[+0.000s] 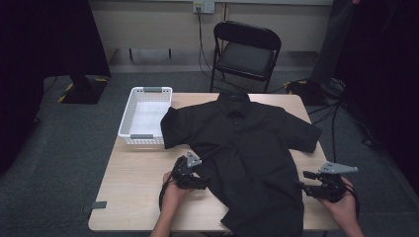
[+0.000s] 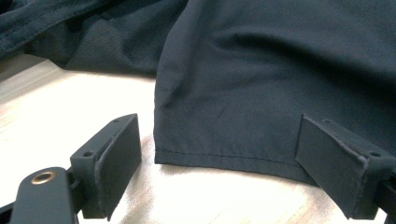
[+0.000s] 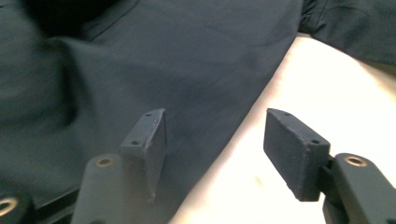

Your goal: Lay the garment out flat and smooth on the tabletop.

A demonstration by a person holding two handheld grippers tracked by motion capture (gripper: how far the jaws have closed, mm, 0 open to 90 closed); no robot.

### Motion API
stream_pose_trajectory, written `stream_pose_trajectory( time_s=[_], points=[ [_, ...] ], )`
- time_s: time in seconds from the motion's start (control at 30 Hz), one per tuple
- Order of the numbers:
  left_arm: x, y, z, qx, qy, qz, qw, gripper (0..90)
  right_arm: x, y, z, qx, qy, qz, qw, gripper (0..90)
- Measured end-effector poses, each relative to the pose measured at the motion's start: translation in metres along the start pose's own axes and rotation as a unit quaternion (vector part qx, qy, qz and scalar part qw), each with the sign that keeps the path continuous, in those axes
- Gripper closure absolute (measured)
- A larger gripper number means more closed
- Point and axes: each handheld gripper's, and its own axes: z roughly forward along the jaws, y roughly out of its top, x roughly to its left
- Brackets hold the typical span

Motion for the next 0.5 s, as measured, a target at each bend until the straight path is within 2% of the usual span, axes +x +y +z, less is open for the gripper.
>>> stream_pose_trajectory(
  time_s=[0.1, 0.17, 0.2, 0.3, 0.4, 0.43, 0.5],
  points=[
    [0.0, 0.0, 0.0, 0.0, 0.0, -0.001, 1.0, 13.9, -0.006, 0.009, 0.013, 0.01, -0.002, 0.009, 0.9999, 50.3],
    [0.0, 0.0, 0.0, 0.0, 0.0, -0.001, 1.0, 13.8, -0.007, 0.011, 0.017, 0.012, -0.004, 0.011, 0.9999, 52.5],
    [0.0, 0.0, 0.0, 0.0, 0.0, 0.0, 1.0, 13.8, -0.007, 0.012, 0.021, 0.019, -0.006, 0.012, 0.9997, 59.3],
    [0.0, 0.0, 0.0, 0.0, 0.0, 0.0, 1.0, 13.9, -0.003, 0.012, 0.025, 0.033, -0.016, 0.002, 0.9993, 65.7],
    [0.0, 0.0, 0.0, 0.0, 0.0, 0.0, 1.0, 13.9, 0.001, 0.006, 0.023, 0.033, -0.014, -0.014, 0.9993, 79.4],
    [0.0, 0.0, 0.0, 0.0, 0.0, 0.0, 1.0, 13.9, 0.002, 0.005, 0.022, 0.033, -0.014, -0.018, 0.9992, 81.2],
    [0.0, 0.0, 0.0, 0.0, 0.0, 0.0, 1.0, 13.9, 0.003, 0.001, 0.019, 0.035, -0.023, -0.034, 0.9985, 88.8]
  ],
)
